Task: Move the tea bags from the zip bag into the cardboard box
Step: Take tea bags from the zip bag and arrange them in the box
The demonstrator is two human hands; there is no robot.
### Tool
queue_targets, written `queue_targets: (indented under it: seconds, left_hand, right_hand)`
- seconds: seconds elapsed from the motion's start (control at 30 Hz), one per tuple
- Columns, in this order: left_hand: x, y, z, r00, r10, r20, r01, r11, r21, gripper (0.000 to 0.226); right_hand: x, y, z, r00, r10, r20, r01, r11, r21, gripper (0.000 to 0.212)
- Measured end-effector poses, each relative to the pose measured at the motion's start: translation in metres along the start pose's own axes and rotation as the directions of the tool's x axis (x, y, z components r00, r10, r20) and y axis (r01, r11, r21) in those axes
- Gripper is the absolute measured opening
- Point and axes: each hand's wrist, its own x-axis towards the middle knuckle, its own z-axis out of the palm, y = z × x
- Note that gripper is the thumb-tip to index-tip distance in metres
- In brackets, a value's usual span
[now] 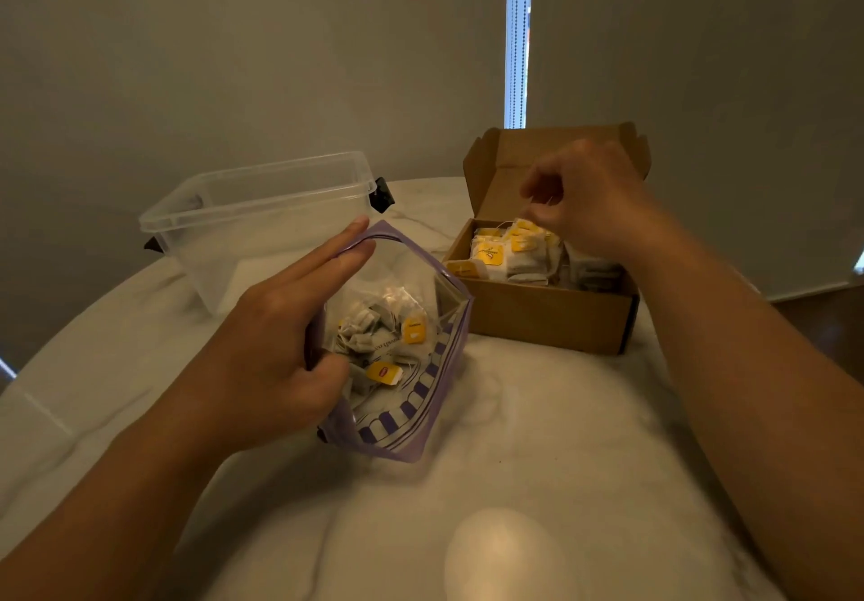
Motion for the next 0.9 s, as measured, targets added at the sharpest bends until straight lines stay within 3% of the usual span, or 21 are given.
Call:
queue_targets:
  seconds: [0.1, 0.17, 0.3, 0.37, 0.57, 0.73, 0.9]
  left_hand:
    - [0.002, -0.002, 0.004, 0.999, -0.016, -0.041, 0.017, 1.0, 0.016, 0.087]
    - [0.003, -0.002, 0.006, 0.998, -0.022, -0.065, 0.023, 1.0, 0.013, 0.085]
    - [0.007, 0.003, 0.01, 0.996, -0.041, -0.08, 0.042, 0.999, 0.014, 0.085]
    - [0.009, 0.006, 0.013, 0.997, -0.037, -0.072, 0.04, 0.998, 0.05, 0.085]
    - [0.012, 0.009, 0.017, 0.994, -0.028, -0.106, 0.034, 0.998, 0.056, 0.086]
    - [0.012, 0.01, 0.016, 0.994, -0.043, -0.101, 0.048, 0.998, 0.043, 0.086]
    - [0.011, 0.015, 0.014, 0.997, -0.013, -0.079, 0.016, 0.999, 0.043, 0.085]
  right_hand:
    - [-0.009, -0.024, -0.016, 0.997, -0.072, 0.009, 0.07, 0.986, 0.152, 0.013]
    - [-0.02, -0.041, -0.03, 0.97, -0.182, 0.163, 0.115, 0.928, 0.354, 0.013]
    - [-0.039, -0.067, -0.04, 0.794, -0.449, 0.41, 0.163, 0.807, 0.568, 0.014]
    - [-0.043, -0.077, -0.031, 0.756, -0.471, 0.454, 0.195, 0.825, 0.531, 0.014]
    - [-0.053, -0.103, -0.005, 0.737, -0.5, 0.455, 0.439, 0.866, 0.24, 0.017]
    - [-0.06, -0.116, 0.021, 0.777, -0.302, 0.553, 0.385, 0.922, -0.039, 0.029]
    - [-0.061, -0.128, 0.031, 0.718, -0.252, 0.649, 0.4, 0.912, -0.089, 0.032]
